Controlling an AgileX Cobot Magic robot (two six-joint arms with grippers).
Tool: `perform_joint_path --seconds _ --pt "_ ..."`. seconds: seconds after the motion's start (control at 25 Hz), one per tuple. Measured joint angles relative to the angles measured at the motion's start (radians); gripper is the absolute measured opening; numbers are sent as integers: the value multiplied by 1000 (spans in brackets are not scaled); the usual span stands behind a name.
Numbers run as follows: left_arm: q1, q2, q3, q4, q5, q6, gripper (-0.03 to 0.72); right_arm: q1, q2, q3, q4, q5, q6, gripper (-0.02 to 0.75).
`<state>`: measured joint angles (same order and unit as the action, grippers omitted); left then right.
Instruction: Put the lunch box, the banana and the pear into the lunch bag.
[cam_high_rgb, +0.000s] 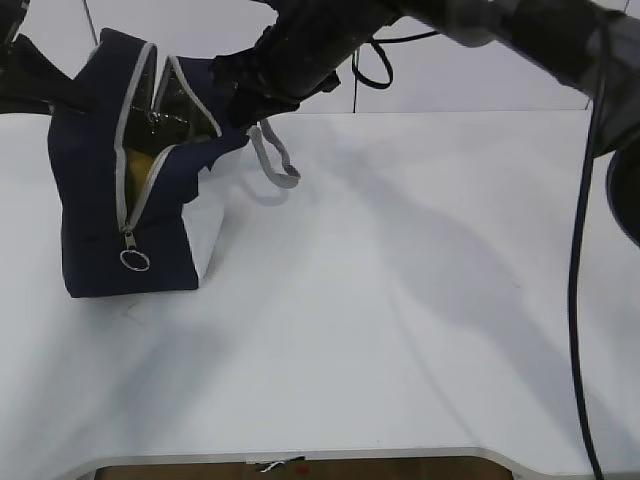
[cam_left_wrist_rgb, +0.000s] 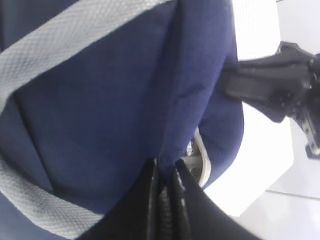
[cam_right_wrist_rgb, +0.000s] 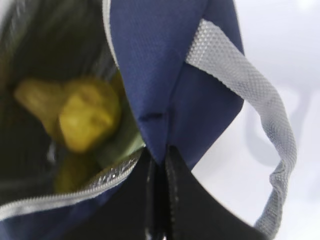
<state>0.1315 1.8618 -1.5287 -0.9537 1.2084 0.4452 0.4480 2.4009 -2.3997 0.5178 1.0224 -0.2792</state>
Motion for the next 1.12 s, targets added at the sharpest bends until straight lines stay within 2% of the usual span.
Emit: perform_joint_path --seconds 0.28,0.48,0.6,0.84,1.12 --pt "-133 0 0 -29 -4 0 13 -4 -114 0 -158 203 23 20" --pt "-203 0 0 -82 -2 0 13 -4 -240 39 -336 253 66 20" --pt "-241 0 0 -98 -7 0 13 -4 -326 113 -404 267 82 19" --pt "-319 12 0 -110 -10 11 13 -6 -380 244 -436 269 88 18" --pt "-335 16 2 -121 -24 28 13 -6 -378 267 -439 259 88 18"
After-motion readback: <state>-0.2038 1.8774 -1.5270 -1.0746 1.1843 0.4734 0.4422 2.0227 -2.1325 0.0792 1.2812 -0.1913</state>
